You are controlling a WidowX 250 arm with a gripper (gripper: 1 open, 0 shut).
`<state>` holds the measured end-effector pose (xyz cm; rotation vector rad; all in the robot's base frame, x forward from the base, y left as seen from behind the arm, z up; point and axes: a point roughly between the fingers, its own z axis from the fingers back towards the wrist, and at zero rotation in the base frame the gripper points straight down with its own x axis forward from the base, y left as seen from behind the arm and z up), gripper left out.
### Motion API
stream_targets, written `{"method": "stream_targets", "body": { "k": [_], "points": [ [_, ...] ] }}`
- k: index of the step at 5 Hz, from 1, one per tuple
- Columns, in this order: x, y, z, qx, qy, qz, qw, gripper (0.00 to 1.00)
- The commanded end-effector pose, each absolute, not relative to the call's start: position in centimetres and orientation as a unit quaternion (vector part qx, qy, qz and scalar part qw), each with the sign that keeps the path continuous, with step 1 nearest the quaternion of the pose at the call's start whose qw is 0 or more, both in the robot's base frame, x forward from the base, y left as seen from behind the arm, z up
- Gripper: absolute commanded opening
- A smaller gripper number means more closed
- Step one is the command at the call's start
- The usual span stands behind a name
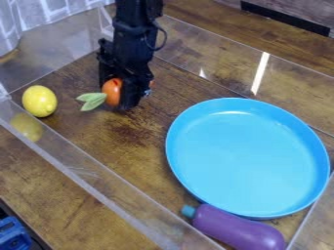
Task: Move the carrot to the left side
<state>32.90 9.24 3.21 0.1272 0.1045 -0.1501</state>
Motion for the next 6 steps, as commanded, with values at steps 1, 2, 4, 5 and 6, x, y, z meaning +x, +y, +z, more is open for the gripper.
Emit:
{"method": "stream_targets", "body": {
  "k": [1, 2, 4, 5, 6],
  "points": [
    [32.8, 11.3, 4.3, 0.073, 0.034, -0.076, 0.994, 0.00],
    [32.3, 12.4, 3.6, 0.070, 0.040, -0.088, 0.993, 0.00],
    [32.2, 15.1, 2.9, 0.066, 0.052, -0.088, 0.993, 0.00],
    [32.1, 16.2, 2.7, 0.065, 0.057, -0.087, 0.992, 0.00],
    [31.4, 15.6, 3.0, 0.066, 0.063, -0.064, 0.994, 0.00]
  ]
}}
